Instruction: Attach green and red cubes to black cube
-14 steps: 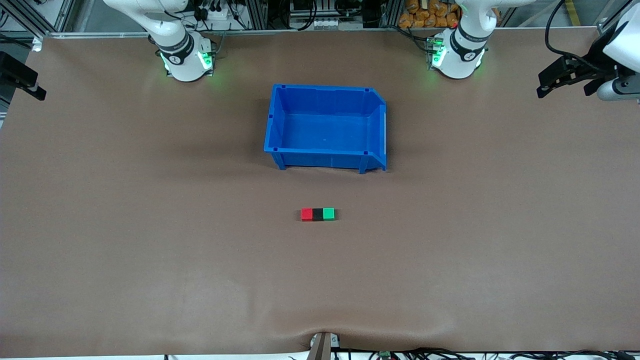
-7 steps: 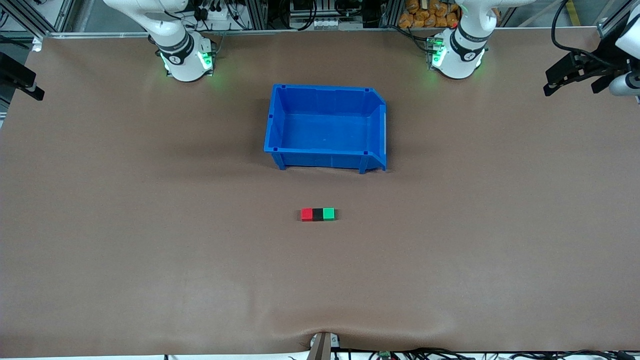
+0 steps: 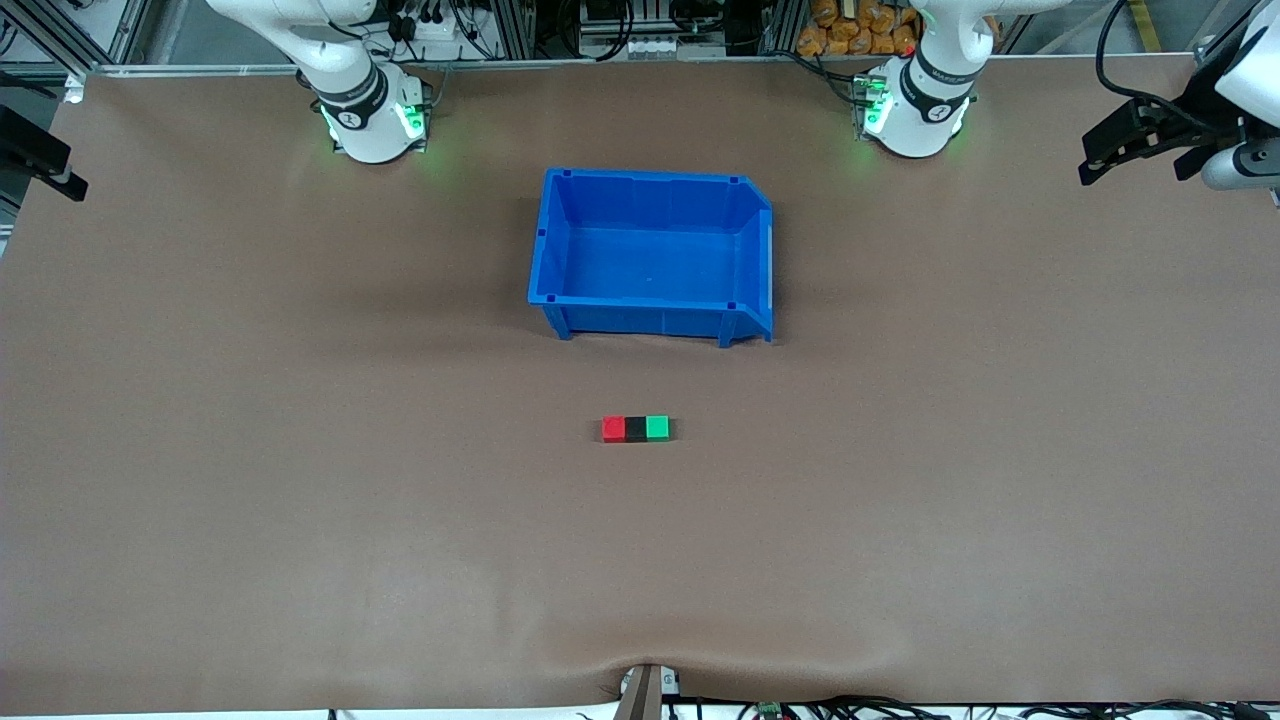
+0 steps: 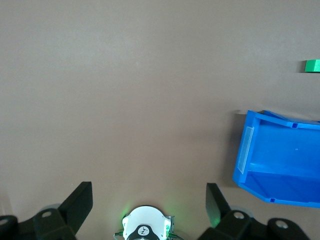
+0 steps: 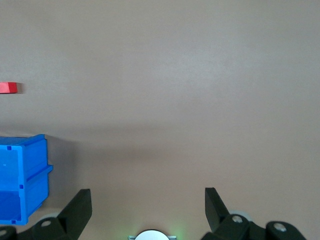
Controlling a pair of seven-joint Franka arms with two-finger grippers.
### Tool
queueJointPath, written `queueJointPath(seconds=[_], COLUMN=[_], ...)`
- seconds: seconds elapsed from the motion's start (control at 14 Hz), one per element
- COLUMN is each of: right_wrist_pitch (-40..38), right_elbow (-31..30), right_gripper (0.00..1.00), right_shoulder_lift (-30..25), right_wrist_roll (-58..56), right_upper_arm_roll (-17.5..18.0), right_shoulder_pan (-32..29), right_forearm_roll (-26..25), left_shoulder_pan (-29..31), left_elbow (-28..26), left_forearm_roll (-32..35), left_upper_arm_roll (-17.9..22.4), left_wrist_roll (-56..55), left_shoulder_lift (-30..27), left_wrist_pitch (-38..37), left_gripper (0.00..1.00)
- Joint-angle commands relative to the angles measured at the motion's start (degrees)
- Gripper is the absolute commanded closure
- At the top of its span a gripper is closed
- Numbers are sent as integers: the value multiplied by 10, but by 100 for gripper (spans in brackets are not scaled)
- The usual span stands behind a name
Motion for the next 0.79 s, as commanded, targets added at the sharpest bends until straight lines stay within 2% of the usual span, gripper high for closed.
queueJointPath(seconds=[0.0,0.71], right_wrist_pitch=[-2,0], right_elbow=[0,1], right_gripper=[0,0], right_shoulder_lift=[-1,3], right_wrist_roll=[-1,-4], right_upper_arm_roll=[2,2], right_shoulder_pan=[-7,-8], right_forearm_roll=[8,6], left_shoulder_pan=[1,1], left_elbow=[12,13], left_forearm_roll=[8,10], left_upper_arm_roll=[-3,-3], left_wrist_roll=[13,14], left_shoulder_lift=[6,11], left_wrist_pitch=[-13,-17], left_gripper=[0,0])
